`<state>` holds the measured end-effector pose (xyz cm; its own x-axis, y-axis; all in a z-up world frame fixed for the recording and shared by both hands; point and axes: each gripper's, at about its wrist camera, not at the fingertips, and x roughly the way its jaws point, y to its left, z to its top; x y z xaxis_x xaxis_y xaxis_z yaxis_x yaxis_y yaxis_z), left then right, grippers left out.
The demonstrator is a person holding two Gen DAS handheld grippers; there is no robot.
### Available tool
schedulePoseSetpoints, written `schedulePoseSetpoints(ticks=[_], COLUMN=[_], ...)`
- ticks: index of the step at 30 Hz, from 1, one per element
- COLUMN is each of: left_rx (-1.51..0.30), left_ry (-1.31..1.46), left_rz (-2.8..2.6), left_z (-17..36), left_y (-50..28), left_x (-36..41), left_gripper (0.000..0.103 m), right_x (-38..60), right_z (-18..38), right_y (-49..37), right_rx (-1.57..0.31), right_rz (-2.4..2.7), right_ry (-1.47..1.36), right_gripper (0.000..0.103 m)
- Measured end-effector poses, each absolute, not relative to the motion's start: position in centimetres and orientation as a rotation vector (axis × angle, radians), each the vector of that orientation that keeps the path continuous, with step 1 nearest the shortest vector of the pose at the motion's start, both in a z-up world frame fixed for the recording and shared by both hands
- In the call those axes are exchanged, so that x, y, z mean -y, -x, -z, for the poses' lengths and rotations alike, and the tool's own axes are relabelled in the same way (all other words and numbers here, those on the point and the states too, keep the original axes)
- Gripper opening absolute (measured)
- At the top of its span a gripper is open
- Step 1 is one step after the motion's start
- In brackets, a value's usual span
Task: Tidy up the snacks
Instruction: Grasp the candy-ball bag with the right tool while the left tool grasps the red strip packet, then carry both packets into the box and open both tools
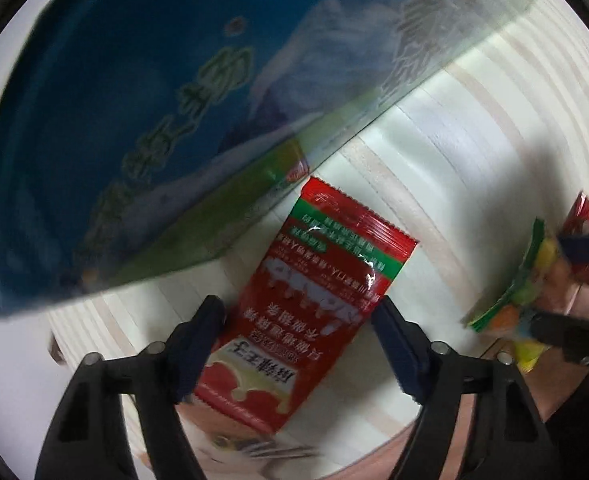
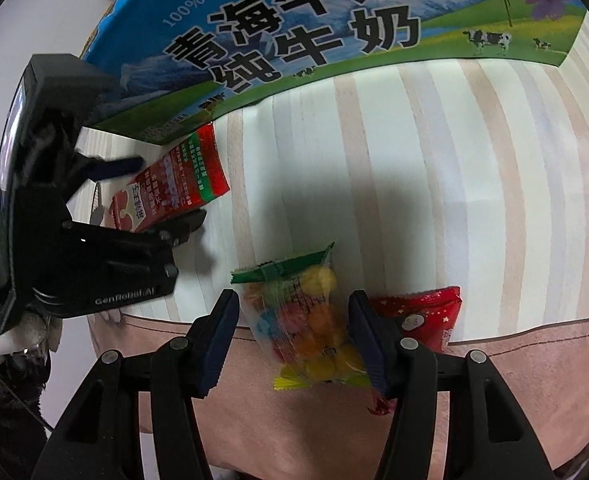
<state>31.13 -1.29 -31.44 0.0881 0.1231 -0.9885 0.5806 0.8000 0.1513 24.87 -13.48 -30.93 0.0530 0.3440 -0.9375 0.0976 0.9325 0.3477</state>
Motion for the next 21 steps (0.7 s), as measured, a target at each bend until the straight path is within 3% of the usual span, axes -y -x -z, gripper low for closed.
schedulePoseSetpoints(ticks=[16,21], left_rx=[-1.6,-1.572], left_ry=[0.242,0.16], left_rz=[-0.094,-0.096], left_z=[31.1,30.3], left_y=[-24.4,-22.6], left_x=[-8.1,-8.1], left_gripper=[0.073,0.073], right_x=[10.7,10.8], right_z=[32.9,33.6], right_y=[-22.7,-21.4], right_rx=[-1.536,-1.56], right_rz=[-0.229,-0.234], right_ry=[-0.171,-0.187], right_gripper=[0.06,0.057])
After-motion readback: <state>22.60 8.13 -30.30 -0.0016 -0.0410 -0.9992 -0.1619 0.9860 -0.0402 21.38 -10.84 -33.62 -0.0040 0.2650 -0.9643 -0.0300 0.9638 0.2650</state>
